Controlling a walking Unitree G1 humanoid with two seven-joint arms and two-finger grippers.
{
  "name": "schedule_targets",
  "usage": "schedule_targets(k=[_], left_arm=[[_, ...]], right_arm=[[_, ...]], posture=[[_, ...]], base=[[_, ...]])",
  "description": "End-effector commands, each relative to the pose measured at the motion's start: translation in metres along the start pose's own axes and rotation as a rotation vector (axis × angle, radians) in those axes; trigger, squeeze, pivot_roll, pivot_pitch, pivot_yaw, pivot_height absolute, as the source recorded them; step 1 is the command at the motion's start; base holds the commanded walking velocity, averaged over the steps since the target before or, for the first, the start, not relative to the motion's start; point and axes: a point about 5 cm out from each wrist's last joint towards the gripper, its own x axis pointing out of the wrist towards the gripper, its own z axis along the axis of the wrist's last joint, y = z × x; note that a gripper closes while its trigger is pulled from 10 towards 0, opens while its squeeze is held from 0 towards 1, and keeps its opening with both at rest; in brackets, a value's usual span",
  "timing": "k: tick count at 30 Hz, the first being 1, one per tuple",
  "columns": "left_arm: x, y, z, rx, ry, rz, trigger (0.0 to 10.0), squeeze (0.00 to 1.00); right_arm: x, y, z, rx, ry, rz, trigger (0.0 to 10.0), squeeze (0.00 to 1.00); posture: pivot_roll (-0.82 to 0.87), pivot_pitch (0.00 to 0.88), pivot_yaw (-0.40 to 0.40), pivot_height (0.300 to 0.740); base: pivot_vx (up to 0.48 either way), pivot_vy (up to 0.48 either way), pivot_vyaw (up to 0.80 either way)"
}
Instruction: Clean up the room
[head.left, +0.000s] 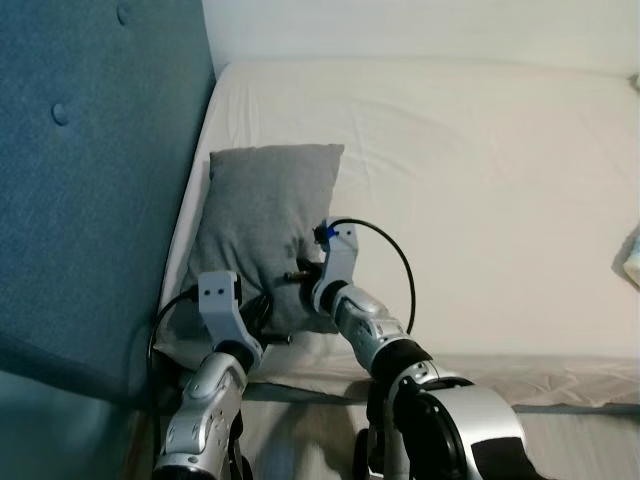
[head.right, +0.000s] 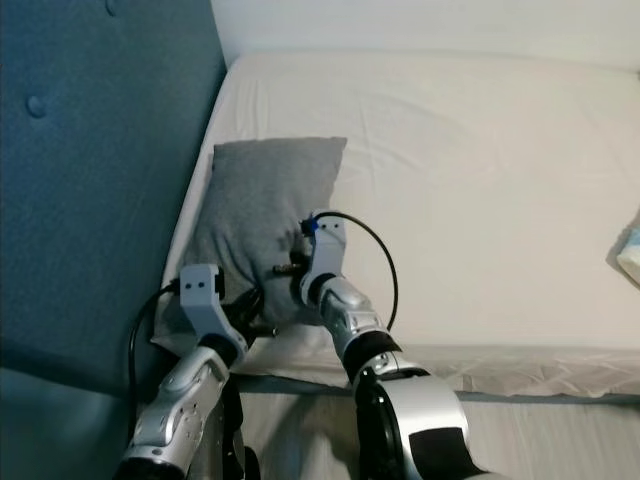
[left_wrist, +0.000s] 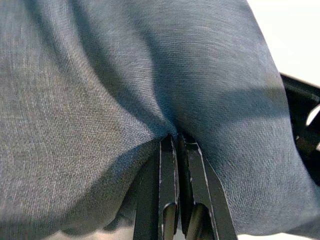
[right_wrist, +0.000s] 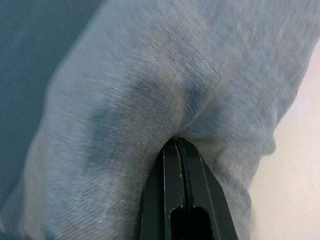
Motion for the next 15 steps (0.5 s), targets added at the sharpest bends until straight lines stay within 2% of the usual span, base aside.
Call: schedule_targets(k=[1, 2, 3, 5, 6, 7, 8, 10, 11, 12, 13, 14, 15], left_arm=[[0.002, -0.020, -0.008, 0.002, 0.021, -0.063, 0.0, 0.00], [0.002, -0.020, -0.008, 0.002, 0.021, -0.063, 0.0, 0.00], [0.001, -0.021, -0.009, 0.000, 0.034, -0.067, 6.4, 0.29], [0.001, -0.021, -0.009, 0.000, 0.034, -0.067, 6.4, 0.29], [-0.005, -0.022, -0.012, -0.020, 0.048, -0.087, 10.0, 1.00], [-0.005, -0.022, -0.012, -0.020, 0.048, -0.087, 10.0, 1.00], [-0.014, -0.021, -0.015, -0.039, 0.065, -0.105, 10.0, 1.00], [-0.014, -0.021, -0.015, -0.039, 0.065, -0.105, 10.0, 1.00], [-0.024, -0.019, -0.016, -0.061, 0.077, -0.124, 10.0, 1.00], [-0.024, -0.019, -0.016, -0.061, 0.077, -0.124, 10.0, 1.00], [-0.037, -0.016, -0.016, -0.071, 0.094, -0.141, 10.0, 1.00], [-0.037, -0.016, -0.016, -0.071, 0.094, -0.141, 10.0, 1.00], [-0.049, -0.014, -0.015, -0.078, 0.114, -0.166, 10.0, 1.00]], right_arm=[[0.004, 0.018, -0.007, 0.038, 0.018, 0.057, 10.0, 0.00], [0.004, 0.018, -0.007, 0.038, 0.018, 0.057, 10.0, 0.00], [0.003, 0.013, -0.003, 0.052, -0.005, 0.041, 10.0, 0.00], [0.003, 0.013, -0.003, 0.052, -0.005, 0.041, 10.0, 0.00], [0.001, 0.005, 0.000, 0.078, -0.032, 0.015, 10.0, 0.00], [0.001, 0.005, 0.000, 0.078, -0.032, 0.015, 10.0, 0.00], [-0.002, -0.004, -0.001, 0.110, -0.054, -0.017, 10.0, 0.00], [-0.002, -0.004, -0.001, 0.110, -0.054, -0.017, 10.0, 0.00], [-0.007, -0.012, -0.007, 0.134, -0.065, -0.045, 10.0, 0.00], [-0.007, -0.012, -0.007, 0.134, -0.065, -0.045, 10.0, 0.00], [-0.012, -0.020, -0.017, 0.141, -0.062, -0.070, 10.0, 0.00], [-0.012, -0.020, -0.017, 0.141, -0.062, -0.070, 10.0, 0.00], [-0.017, -0.025, -0.028, 0.149, -0.053, -0.091, 10.0, 0.00]], posture=[[0.13, 0.361, -0.051, 0.585], [0.13, 0.361, -0.051, 0.585], [0.12, 0.353, -0.054, 0.585], [0.12, 0.353, -0.054, 0.585], [0.11, 0.345, -0.053, 0.585], [0.11, 0.345, -0.053, 0.585], [0.10, 0.337, -0.051, 0.585], [0.10, 0.337, -0.051, 0.585], [0.09, 0.330, -0.048, 0.585], [0.09, 0.330, -0.048, 0.585], [0.09, 0.325, -0.043, 0.585], [0.09, 0.325, -0.043, 0.585], [0.09, 0.320, -0.040, 0.585]], base=[[0.000, 0.000, 0.00], [0.000, 0.000, 0.00], [0.000, 0.000, 0.00], [0.000, 0.000, 0.00], [0.000, 0.000, 0.00], [0.000, 0.000, 0.00], [0.000, 0.000, 0.00], [0.000, 0.000, 0.00], [0.000, 0.000, 0.00], [0.000, 0.000, 0.00], [0.000, 0.000, 0.00], [0.000, 0.000, 0.00], [0.000, 0.000, 0.00]])
